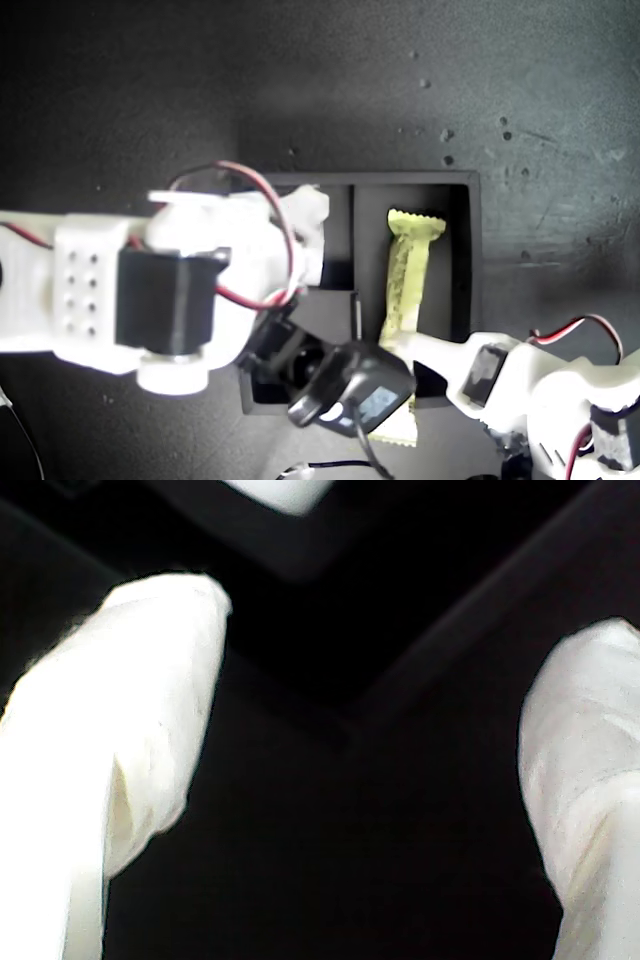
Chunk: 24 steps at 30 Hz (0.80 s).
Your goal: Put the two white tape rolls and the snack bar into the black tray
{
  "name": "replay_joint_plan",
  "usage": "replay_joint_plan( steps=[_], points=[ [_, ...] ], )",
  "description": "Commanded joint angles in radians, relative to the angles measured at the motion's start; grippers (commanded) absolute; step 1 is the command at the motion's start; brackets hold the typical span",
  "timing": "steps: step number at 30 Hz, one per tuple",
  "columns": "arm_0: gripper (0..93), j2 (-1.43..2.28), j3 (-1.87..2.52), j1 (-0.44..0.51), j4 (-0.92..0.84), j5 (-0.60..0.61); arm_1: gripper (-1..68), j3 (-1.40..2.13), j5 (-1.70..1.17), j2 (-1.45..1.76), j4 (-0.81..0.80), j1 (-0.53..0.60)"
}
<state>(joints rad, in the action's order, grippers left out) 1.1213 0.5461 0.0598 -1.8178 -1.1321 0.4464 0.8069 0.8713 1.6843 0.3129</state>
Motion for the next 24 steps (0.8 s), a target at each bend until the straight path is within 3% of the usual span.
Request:
replay_joint_plan(
  steps=[1, 7, 13, 17, 24],
  points=[
    [24.1, 0.242, 0.153, -0.043, -0.018, -0.026, 28.2, -0.097, -0.706, 0.025, 0.117, -0.017],
    [22.7, 0.589, 0.499, -0.091, -0.009, -0.184, 25.3, -0.138, -0.690, 0.112, 0.117, -0.126],
    [22.1, 0.732, 0.793, 0.035, 0.098, -0.344, 23.0, -0.140, -0.403, 0.273, 0.117, -0.270],
    [22.1, 0.836, 1.088, 0.140, 0.356, -0.442, 22.0, 0.041, -0.123, 0.511, 0.117, -0.360],
    [18.9, 0.848, 1.338, 0.328, 0.756, -0.566, 18.5, 0.298, 0.137, 0.848, 0.115, -0.397]
  ],
)
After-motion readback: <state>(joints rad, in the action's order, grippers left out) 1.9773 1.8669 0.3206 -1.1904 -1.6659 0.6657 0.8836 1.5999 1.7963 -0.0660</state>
